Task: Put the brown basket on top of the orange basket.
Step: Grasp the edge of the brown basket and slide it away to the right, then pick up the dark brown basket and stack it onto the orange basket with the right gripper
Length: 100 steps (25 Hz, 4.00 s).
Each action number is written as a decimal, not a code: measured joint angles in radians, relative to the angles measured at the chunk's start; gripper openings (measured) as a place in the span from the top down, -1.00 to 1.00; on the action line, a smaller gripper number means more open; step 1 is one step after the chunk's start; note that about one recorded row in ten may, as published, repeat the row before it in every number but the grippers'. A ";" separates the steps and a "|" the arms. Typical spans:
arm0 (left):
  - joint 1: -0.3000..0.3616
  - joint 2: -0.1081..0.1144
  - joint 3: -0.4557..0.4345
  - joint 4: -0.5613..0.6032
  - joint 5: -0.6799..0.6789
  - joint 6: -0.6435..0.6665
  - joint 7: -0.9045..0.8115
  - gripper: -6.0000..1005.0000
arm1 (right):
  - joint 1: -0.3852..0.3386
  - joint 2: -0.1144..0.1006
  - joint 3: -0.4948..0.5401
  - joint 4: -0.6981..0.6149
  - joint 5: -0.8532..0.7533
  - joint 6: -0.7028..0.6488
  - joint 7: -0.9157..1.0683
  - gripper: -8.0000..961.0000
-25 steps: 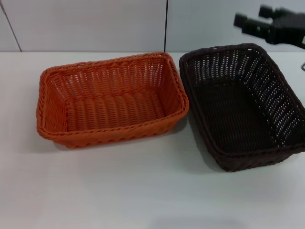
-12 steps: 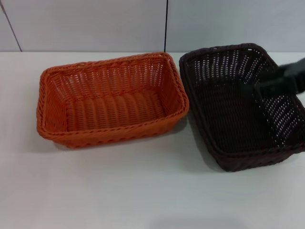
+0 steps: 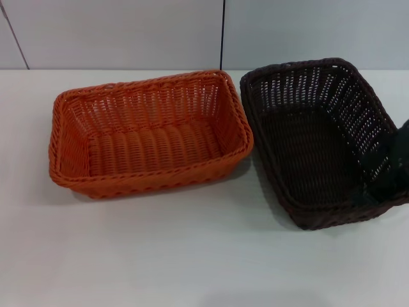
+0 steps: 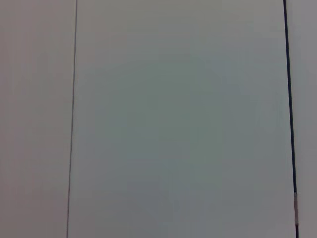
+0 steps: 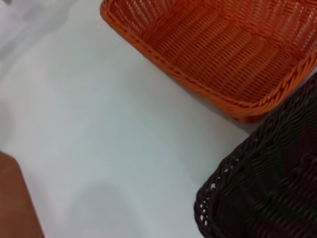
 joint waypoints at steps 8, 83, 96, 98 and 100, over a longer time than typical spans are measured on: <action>-0.001 -0.001 0.007 0.000 0.000 -0.020 0.000 -0.57 | 0.060 0.010 -0.068 0.051 -0.076 0.037 -0.056 -0.73; -0.004 0.006 -0.001 0.013 -0.023 -0.050 -0.002 -0.57 | 0.061 0.134 -0.392 -0.088 -0.405 0.204 0.006 0.66; -0.002 0.006 0.004 0.014 -0.022 -0.043 -0.002 -0.57 | 0.074 0.133 -0.403 -0.276 -0.444 0.120 0.039 0.63; 0.000 0.005 0.005 0.011 -0.021 -0.043 -0.002 -0.57 | 0.075 0.133 -0.408 -0.302 -0.443 0.124 0.033 0.62; 0.002 0.005 0.006 0.007 -0.018 -0.042 -0.002 -0.57 | 0.076 0.133 -0.418 -0.328 -0.438 0.130 0.014 0.62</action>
